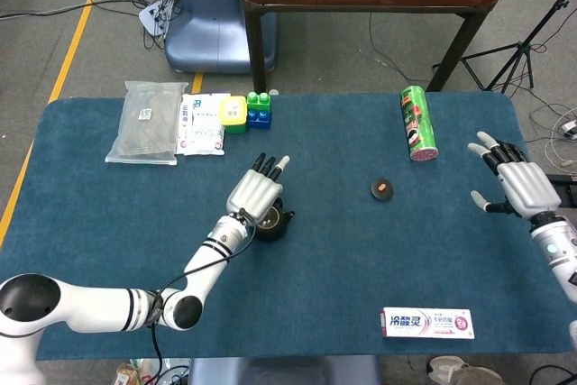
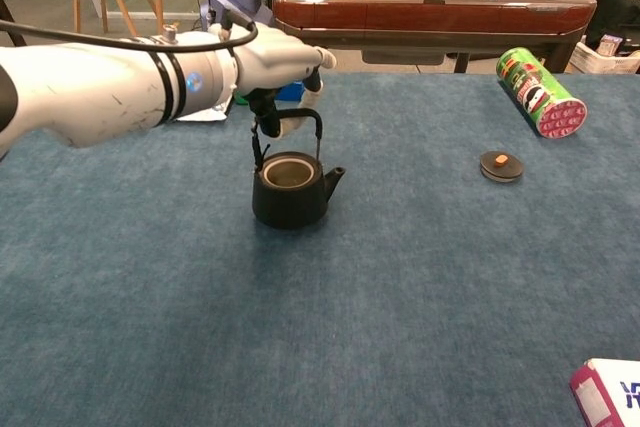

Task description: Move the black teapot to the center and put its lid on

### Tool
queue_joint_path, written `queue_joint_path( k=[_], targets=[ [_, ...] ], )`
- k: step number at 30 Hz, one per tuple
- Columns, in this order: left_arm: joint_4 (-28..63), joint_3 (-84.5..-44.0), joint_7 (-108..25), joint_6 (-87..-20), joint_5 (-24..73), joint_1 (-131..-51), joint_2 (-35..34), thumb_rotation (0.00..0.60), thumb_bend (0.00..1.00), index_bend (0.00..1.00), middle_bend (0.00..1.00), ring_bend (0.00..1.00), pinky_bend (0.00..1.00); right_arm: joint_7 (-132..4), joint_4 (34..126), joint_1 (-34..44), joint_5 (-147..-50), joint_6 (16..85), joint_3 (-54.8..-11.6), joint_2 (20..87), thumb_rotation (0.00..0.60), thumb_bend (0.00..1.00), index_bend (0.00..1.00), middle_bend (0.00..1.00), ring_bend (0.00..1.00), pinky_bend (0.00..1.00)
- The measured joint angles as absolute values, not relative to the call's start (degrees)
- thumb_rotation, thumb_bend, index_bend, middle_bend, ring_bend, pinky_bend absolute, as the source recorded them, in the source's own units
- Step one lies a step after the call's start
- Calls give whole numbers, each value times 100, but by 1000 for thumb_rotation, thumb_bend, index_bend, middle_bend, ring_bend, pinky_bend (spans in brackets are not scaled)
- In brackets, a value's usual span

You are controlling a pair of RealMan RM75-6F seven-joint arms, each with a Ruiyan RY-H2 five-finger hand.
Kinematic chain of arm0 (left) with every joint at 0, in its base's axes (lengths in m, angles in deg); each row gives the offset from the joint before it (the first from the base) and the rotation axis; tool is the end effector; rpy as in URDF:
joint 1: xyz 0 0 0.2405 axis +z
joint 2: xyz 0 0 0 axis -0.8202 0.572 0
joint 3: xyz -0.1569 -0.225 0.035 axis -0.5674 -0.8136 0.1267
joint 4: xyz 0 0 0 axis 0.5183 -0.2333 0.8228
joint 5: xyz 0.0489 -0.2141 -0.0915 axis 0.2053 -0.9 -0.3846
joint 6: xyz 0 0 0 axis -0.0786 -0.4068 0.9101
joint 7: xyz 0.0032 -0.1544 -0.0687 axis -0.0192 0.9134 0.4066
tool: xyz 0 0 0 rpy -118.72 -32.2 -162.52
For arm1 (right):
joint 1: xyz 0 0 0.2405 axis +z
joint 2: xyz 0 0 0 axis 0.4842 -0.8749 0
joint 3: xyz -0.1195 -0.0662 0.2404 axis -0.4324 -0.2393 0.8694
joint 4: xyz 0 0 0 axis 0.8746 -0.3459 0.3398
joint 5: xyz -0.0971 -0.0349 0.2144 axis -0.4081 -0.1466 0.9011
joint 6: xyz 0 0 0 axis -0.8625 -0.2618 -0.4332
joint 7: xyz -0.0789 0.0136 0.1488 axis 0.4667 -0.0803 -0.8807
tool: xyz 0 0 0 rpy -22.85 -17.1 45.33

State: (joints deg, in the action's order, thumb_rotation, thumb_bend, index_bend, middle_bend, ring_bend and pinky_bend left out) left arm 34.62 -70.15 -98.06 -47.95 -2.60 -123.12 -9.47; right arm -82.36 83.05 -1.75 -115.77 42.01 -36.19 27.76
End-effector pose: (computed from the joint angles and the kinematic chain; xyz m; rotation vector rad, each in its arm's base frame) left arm 0.0023 0.4153 -0.0707 -2.0108 -0.5095 -0.7200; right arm -0.3431 -0.3749 0.1892 1.5560 -1.0102 0.8215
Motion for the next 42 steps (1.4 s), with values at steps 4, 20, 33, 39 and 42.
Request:
queue_joint_path(
  k=[4,20,33,39,42],
  targets=[
    [3596,-7071,-10029,-4923,-475,-12496,-912,600,495,677,0,0,0,-8388,8169,-160,-11645,4207,-3638,2849,600,368,82,0,0,0],
    [3145,-7135,-10342,-4870,-1012,-13104,-1316,600,494,677,0,0,0,-8876,7757,-190,-11845,4289,-3753,2943,600,368,82,0,0,0],
    [2500,-7270,-10631,-4634,-1469,-13764,-1787,600,495,677,0,0,0,-9415,7218,-231,-11974,4331,-3864,3107,600,368,82,0,0,0],
    [2239,-7318,-10697,-4519,-1604,-13993,-1951,600,495,677,0,0,0,-9662,6959,-239,-12033,4328,-3921,3209,600,368,82,0,0,0],
    [2113,-7323,-10707,-4454,-1669,-14084,-2040,600,495,677,0,0,0,-9757,6857,-227,-12079,4329,-3947,3252,600,368,82,0,0,0]
  ],
)
